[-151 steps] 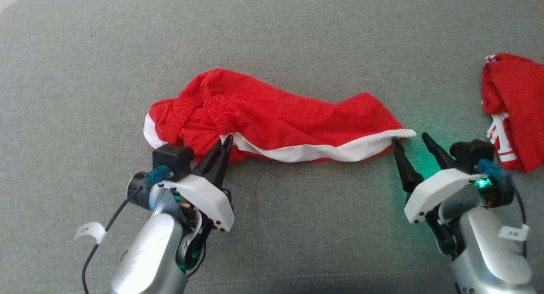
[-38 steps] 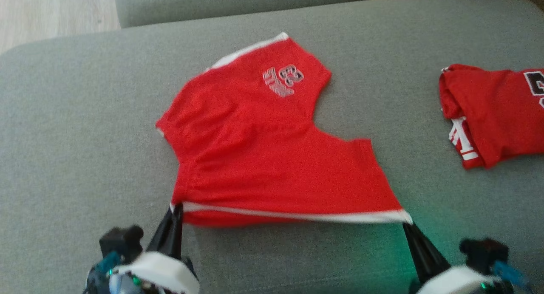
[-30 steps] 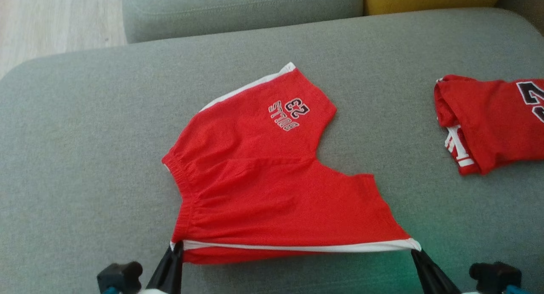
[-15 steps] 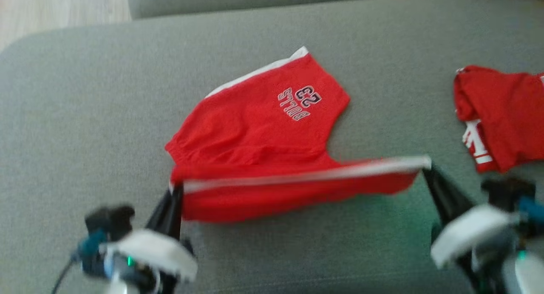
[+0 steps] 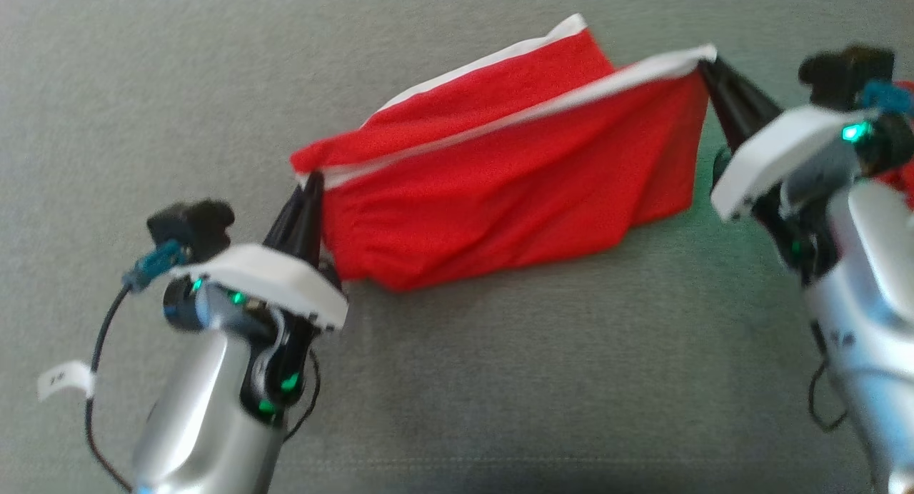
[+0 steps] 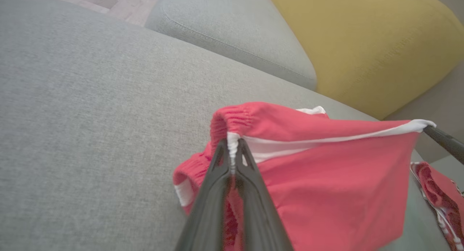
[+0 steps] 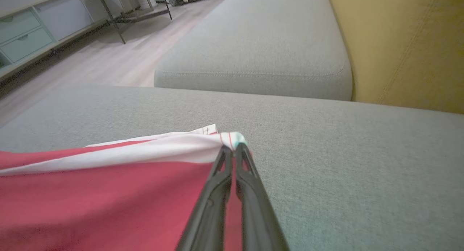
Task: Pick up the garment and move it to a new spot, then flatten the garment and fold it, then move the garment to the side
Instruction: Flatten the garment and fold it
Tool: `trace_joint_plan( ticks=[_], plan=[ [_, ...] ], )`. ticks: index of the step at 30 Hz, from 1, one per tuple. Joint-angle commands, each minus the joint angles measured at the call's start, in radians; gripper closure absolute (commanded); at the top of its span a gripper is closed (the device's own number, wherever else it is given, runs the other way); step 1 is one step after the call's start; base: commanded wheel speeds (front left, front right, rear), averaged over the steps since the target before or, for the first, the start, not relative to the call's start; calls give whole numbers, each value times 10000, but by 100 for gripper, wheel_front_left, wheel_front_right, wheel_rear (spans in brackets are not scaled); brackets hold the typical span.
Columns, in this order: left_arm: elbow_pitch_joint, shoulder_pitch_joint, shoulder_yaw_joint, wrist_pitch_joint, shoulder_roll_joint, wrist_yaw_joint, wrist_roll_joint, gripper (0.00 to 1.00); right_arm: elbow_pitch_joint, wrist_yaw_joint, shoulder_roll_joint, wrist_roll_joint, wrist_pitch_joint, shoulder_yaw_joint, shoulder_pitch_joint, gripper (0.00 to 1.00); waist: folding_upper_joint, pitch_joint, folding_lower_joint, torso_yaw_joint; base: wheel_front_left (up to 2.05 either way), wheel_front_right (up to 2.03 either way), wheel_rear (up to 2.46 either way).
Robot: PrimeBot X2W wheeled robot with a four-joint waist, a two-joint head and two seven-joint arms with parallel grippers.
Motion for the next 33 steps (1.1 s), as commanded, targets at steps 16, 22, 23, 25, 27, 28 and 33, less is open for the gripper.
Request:
trace_joint_plan(
  ticks=[16, 22, 23, 25, 27, 28, 33],
  plan=[
    [2585, -2507, -472, -1141, -485, -532, -826, 92, 4186, -9, 48, 1365, -1873, 2435, -3460, 37, 0, 1111, 0, 1422, 0, 0, 0],
    [3066, -2572, -699, -1650, -507, -541, -1193, 0, 4663, -9, 115, 1769, -2814, 3035, -3623, 0, 0, 1074, 0, 1387, 0, 0, 0],
    [3111, -2543, -730, -1822, -508, -499, -1175, 0, 4700, -9, 123, 1833, -3083, 3102, -3614, 0, 0, 1038, 0, 1352, 0, 0, 0],
    [3134, -2445, -774, -2139, -509, -366, -1028, 0, 4677, -9, 129, 1926, -3622, 3269, -3544, 0, 0, 963, 0, 1273, 0, 0, 0],
    [3028, -2339, -781, -2444, -443, -143, -642, 0, 4573, -9, 57, 1907, -4156, 3396, -3456, 0, 0, 880, 0, 1183, 0, 0, 0],
    [2909, -2266, -749, -2558, -393, -24, -418, 0, 4493, -9, 13, 1860, -4346, 3436, -3389, 0, 0, 826, 0, 1134, 0, 0, 0],
    [1528, -1652, -139, -2708, -227, 525, 782, 0, 3761, -9, -218, 1382, -4731, 3001, -2775, 0, 0, 514, 0, 807, 0, 0, 0]
  ],
)
